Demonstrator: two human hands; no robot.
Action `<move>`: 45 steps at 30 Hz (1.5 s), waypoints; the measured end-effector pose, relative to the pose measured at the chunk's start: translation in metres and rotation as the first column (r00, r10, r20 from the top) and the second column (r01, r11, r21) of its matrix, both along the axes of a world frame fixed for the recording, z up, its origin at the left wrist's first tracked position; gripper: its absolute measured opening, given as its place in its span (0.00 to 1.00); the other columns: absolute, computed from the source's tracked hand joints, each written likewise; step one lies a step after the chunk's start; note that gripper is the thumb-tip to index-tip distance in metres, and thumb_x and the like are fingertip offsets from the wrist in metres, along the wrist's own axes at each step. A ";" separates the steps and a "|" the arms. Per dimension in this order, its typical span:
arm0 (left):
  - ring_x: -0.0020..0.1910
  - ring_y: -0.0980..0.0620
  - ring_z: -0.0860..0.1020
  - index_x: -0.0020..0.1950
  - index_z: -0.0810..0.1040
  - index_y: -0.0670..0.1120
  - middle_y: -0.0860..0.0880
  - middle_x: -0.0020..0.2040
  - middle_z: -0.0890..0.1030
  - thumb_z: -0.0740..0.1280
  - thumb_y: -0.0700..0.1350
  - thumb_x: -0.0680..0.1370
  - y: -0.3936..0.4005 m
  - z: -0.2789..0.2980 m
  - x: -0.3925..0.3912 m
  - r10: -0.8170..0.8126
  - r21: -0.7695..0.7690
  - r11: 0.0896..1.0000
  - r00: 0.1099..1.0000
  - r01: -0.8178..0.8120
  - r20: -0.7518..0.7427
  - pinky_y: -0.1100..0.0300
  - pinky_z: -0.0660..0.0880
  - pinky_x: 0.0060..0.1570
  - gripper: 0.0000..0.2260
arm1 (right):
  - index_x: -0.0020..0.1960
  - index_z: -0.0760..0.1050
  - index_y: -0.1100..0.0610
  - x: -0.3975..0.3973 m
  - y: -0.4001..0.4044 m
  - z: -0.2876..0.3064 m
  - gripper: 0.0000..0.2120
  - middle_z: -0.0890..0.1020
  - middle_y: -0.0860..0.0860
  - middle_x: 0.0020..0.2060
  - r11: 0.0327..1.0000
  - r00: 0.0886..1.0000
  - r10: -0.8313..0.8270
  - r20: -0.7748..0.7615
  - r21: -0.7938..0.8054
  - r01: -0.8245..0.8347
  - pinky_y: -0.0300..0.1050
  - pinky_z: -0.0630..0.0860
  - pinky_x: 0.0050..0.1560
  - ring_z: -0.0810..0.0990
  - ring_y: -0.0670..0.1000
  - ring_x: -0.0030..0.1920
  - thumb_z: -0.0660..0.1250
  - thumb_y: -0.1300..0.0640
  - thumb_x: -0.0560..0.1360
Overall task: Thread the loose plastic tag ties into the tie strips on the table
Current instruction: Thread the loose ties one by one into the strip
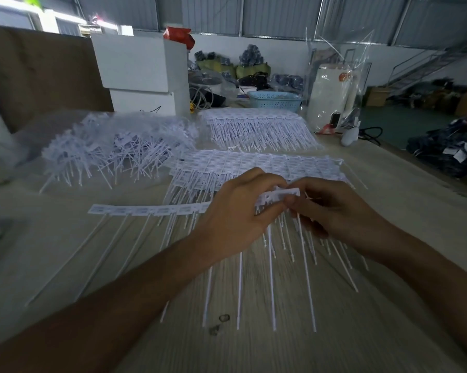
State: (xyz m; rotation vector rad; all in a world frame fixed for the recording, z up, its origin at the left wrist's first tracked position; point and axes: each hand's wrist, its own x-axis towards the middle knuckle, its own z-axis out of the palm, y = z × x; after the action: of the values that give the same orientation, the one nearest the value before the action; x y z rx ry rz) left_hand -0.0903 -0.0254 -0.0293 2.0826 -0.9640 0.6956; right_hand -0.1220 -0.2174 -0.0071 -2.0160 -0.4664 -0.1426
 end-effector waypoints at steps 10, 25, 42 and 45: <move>0.40 0.57 0.79 0.55 0.82 0.53 0.56 0.42 0.82 0.69 0.51 0.79 0.021 0.006 0.014 0.084 0.121 0.990 0.990 -0.070 -0.114 0.52 0.76 0.42 0.06 | 0.46 0.80 0.59 0.008 -0.010 -0.002 0.08 0.77 0.53 0.34 0.967 0.994 -0.026 -0.102 0.248 0.051 0.40 0.65 0.25 0.71 0.47 0.29 0.67 0.55 0.79; 0.50 0.46 0.80 0.62 0.76 0.50 0.52 0.53 0.82 0.57 0.50 0.84 0.021 0.005 0.002 0.170 0.398 0.896 0.980 -0.196 0.100 0.51 0.76 0.46 0.11 | 0.51 0.79 0.56 0.002 -0.007 0.000 0.03 0.78 0.46 0.32 0.993 0.972 -0.048 0.230 -0.093 0.071 0.36 0.71 0.31 0.75 0.45 0.28 0.67 0.59 0.80; 0.51 0.48 0.81 0.64 0.76 0.54 0.55 0.56 0.82 0.60 0.45 0.84 0.020 -0.001 0.010 0.126 0.392 0.914 0.992 -0.103 -0.033 0.51 0.78 0.45 0.11 | 0.51 0.78 0.56 0.007 -0.010 -0.004 0.04 0.78 0.42 0.36 0.907 0.864 0.014 0.503 -0.370 0.202 0.41 0.76 0.38 0.79 0.43 0.35 0.65 0.59 0.81; 0.48 0.50 0.80 0.60 0.76 0.52 0.55 0.52 0.81 0.59 0.50 0.84 0.019 -0.003 0.010 0.119 0.372 0.921 0.993 -0.116 0.015 0.55 0.74 0.42 0.09 | 0.52 0.77 0.53 0.007 -0.012 -0.004 0.05 0.80 0.45 0.36 0.939 0.899 -0.008 0.437 -0.306 0.157 0.49 0.76 0.38 0.80 0.48 0.32 0.62 0.56 0.82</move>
State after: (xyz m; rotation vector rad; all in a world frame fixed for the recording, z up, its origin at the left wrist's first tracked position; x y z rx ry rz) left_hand -0.0804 -0.0066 -0.0324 2.4911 -1.0360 0.5982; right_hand -0.1146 -0.2292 -0.0113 -2.3465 -0.7213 -0.6103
